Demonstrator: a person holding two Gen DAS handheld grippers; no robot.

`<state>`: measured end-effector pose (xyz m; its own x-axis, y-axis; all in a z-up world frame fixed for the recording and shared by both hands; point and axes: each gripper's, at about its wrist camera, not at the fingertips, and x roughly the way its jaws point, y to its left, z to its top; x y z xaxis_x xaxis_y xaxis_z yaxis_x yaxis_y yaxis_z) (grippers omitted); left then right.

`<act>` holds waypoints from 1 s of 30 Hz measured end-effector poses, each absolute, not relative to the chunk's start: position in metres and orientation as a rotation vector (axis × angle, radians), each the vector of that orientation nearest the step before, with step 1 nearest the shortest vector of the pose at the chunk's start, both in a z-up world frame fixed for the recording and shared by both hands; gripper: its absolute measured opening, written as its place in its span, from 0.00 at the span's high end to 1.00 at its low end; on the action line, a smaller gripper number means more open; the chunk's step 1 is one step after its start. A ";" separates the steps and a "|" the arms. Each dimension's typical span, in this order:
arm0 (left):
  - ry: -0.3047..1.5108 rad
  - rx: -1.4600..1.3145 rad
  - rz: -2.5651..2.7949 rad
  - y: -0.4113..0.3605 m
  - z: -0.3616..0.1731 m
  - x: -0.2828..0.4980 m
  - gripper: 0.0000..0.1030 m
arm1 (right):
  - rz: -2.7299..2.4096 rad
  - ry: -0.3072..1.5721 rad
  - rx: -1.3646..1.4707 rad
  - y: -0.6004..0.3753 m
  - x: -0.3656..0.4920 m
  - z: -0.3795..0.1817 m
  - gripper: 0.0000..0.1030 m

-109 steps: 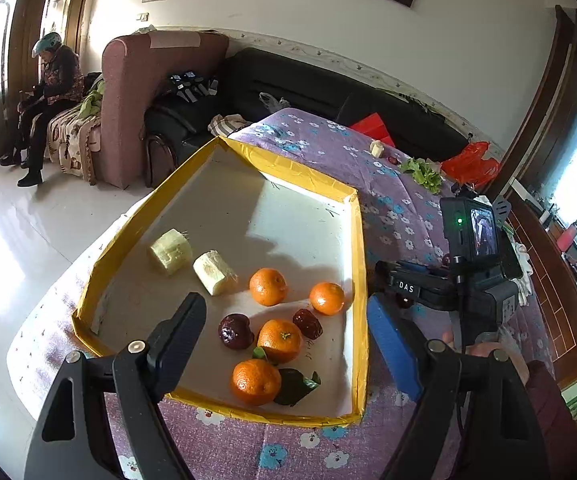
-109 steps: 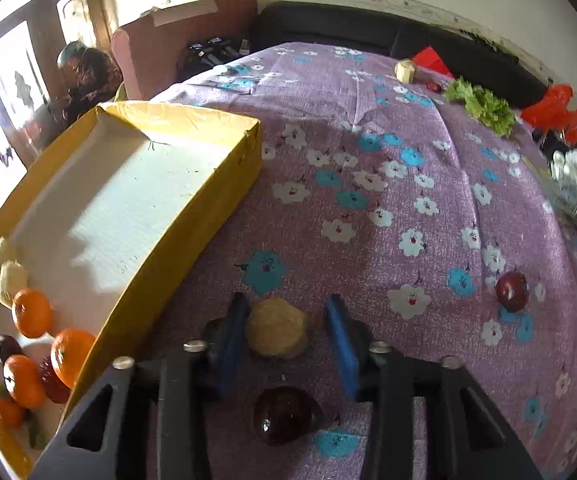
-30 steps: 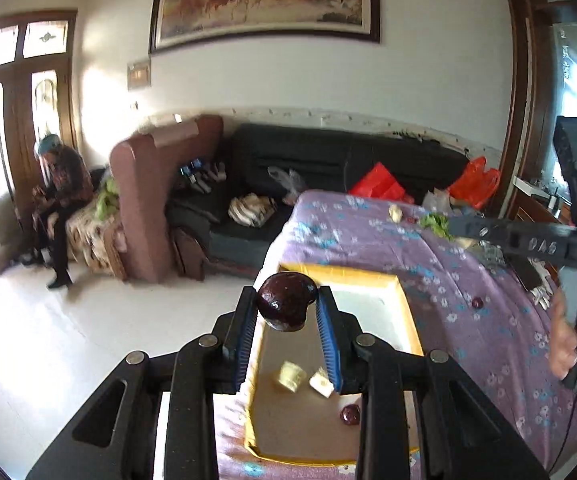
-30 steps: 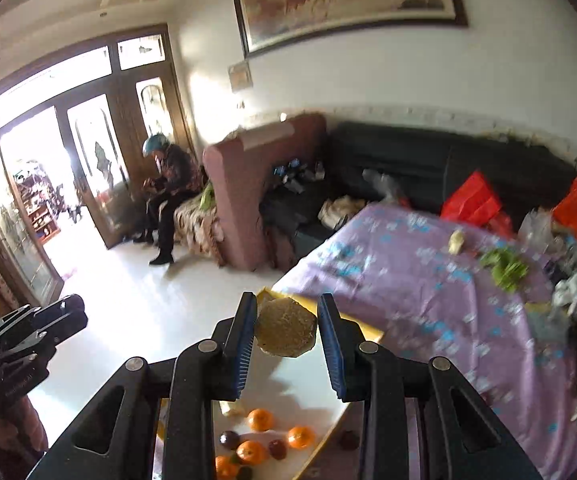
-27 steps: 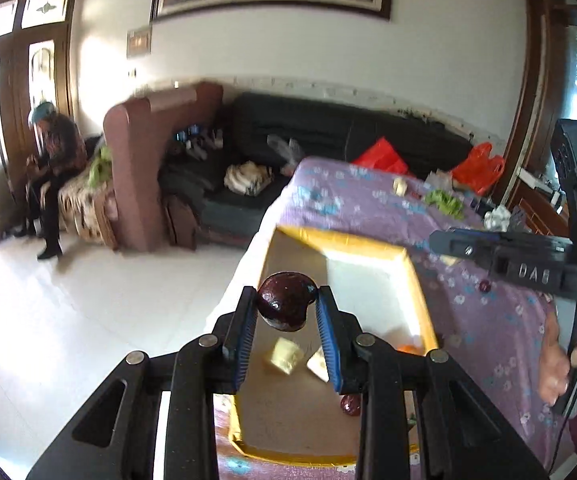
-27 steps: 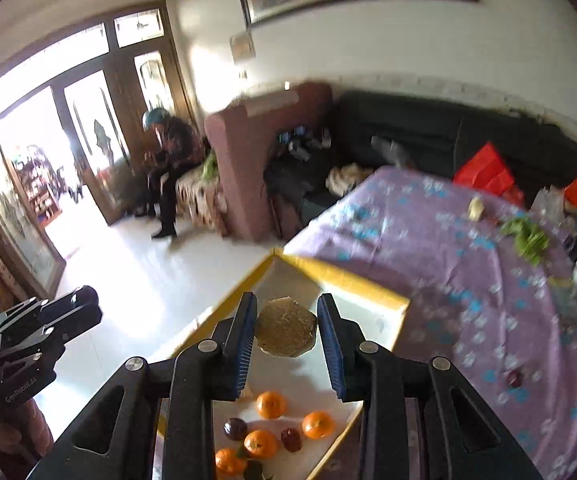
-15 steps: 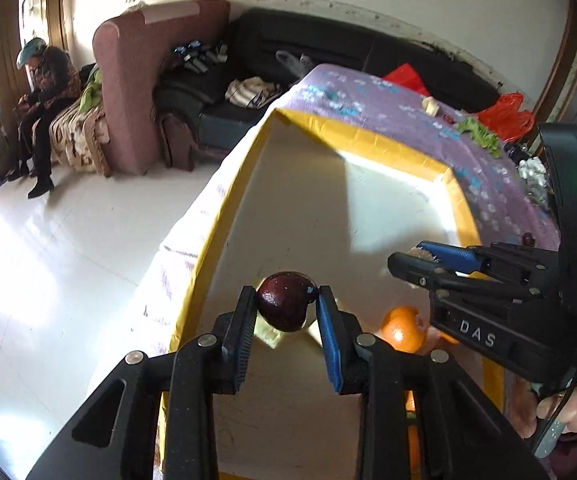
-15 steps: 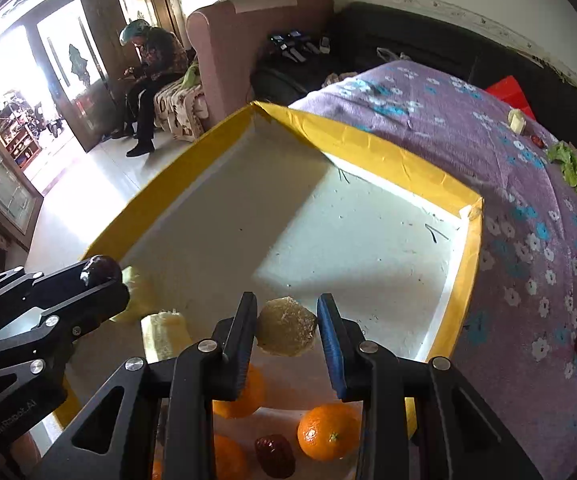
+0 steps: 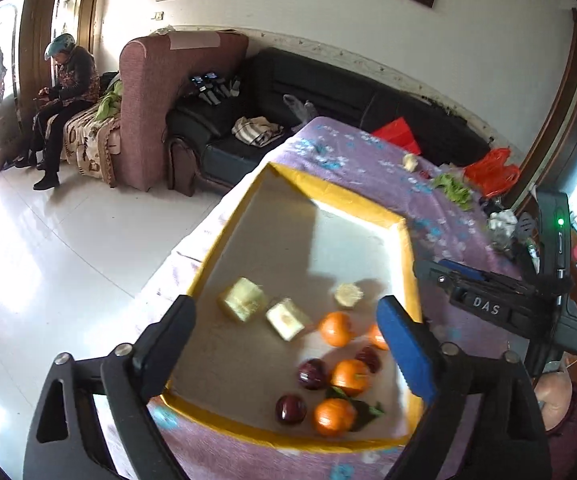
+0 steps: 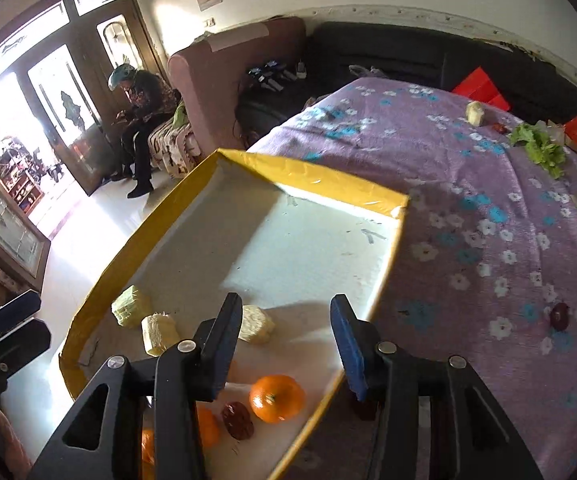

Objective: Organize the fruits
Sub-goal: 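Grasp a dark red plum with the right tool while the left tool grasps another plum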

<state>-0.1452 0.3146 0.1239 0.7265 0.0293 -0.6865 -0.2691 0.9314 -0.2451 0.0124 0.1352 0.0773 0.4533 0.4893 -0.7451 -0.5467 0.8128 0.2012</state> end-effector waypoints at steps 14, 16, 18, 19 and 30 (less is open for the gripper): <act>0.757 -0.281 -0.071 0.196 0.108 -0.133 0.11 | 0.277 0.933 0.147 -0.101 0.050 0.060 0.39; 0.741 -0.304 -0.045 0.206 0.108 -0.132 0.11 | 0.324 0.971 0.181 -0.096 0.055 0.046 0.39; 0.733 -0.339 -0.020 0.220 0.108 -0.134 0.11 | 0.408 0.996 0.186 -0.076 0.055 0.036 0.39; 0.731 -0.346 -0.008 0.226 0.109 -0.135 0.11 | 0.448 1.001 0.171 -0.062 0.053 0.031 0.39; 0.733 -0.321 0.028 0.235 0.105 -0.134 0.11 | 0.723 1.006 -0.076 0.081 0.033 0.003 0.52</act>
<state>-0.1345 0.2348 0.1048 0.7451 -0.0869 -0.6613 -0.1363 0.9507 -0.2785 0.0330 0.0810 0.0032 0.3262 0.5176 -0.7910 -0.5851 0.7677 0.2611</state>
